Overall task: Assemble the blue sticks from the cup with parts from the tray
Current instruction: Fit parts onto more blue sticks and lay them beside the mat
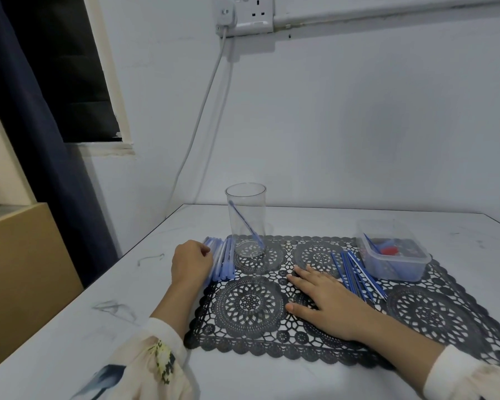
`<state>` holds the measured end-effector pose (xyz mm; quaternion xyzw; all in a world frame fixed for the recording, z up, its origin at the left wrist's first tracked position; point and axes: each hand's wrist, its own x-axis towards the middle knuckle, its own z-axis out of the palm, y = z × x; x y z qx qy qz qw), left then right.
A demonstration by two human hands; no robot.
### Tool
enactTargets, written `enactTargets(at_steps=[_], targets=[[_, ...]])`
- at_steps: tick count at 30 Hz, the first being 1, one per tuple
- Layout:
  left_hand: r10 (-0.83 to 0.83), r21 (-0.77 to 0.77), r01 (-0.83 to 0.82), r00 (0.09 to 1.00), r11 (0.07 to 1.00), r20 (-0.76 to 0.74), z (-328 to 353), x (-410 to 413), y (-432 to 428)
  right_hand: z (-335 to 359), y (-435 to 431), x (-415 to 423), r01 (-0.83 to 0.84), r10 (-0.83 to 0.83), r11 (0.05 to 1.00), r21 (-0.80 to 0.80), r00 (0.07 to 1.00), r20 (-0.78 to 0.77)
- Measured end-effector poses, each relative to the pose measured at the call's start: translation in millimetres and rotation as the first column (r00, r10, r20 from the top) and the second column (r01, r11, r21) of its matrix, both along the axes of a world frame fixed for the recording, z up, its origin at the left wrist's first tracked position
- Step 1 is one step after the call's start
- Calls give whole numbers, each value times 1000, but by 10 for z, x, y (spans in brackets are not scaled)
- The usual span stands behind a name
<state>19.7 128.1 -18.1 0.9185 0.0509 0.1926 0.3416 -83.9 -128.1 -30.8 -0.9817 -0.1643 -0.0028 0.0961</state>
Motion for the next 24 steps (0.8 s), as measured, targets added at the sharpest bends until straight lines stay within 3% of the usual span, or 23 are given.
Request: enactTargets(at_steps=[15,18,24], targets=[[7,108,-2,999,994,-52,-59,42,21,17,-1,-8,-9,9,1000,-12,1000,4],[-4,85,4,1000,996,-4,-74,41,13,10,-5,-9,-10,10,1000,-15,1000,0],[-101,-18,111,952,994,291,255,-84,-70,20,-2,-14,-14,14,1000,-13,1000,4]])
